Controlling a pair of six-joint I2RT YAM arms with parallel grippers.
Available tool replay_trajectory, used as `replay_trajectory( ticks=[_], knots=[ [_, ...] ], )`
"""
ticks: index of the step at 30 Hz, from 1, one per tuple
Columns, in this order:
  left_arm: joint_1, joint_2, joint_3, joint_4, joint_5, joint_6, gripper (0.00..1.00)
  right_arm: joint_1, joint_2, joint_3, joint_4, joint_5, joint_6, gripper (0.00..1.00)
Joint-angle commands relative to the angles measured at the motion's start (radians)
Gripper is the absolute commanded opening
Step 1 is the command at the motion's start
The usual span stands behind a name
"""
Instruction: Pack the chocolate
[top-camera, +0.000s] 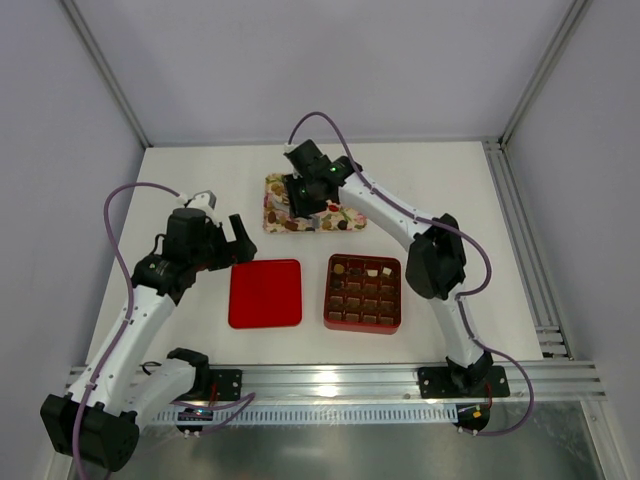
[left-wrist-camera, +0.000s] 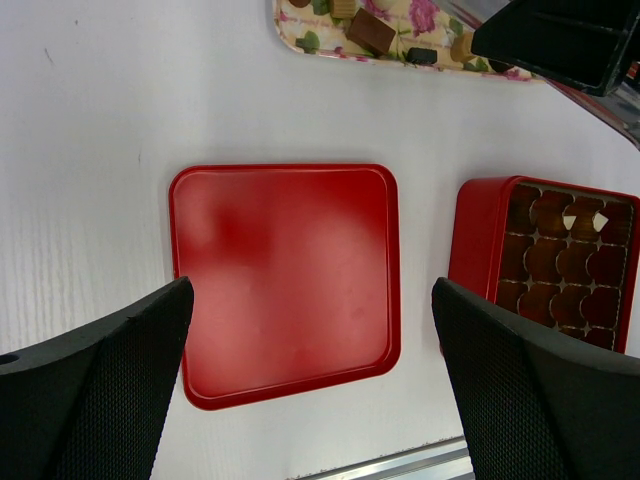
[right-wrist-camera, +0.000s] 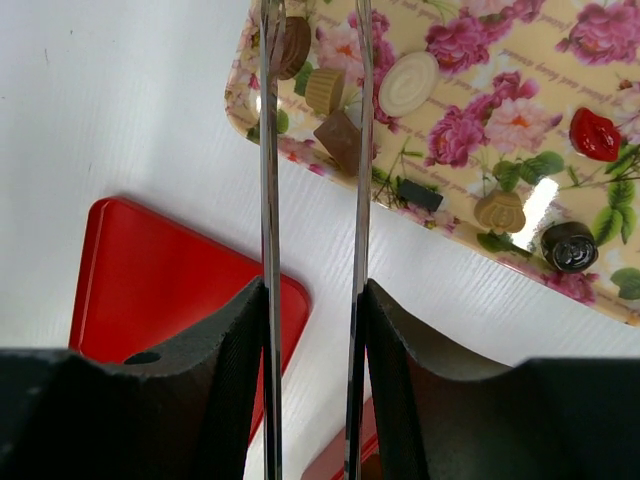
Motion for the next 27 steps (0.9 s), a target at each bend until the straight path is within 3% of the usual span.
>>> replay_trajectory(
  ticks=[1, 27],
  knots=[
    [0.004, -0.016, 0.023, 0.01, 0.006, 0.006, 1.0, 0.014, 0.003, 0.045, 0.063, -0.008, 0.057, 0.44],
    [0.004, -0.022, 0.024, 0.011, 0.012, 0.008, 1.0, 0.034, 0.102, 0.128, 0.063, 0.058, 0.138, 0.41]
  ],
)
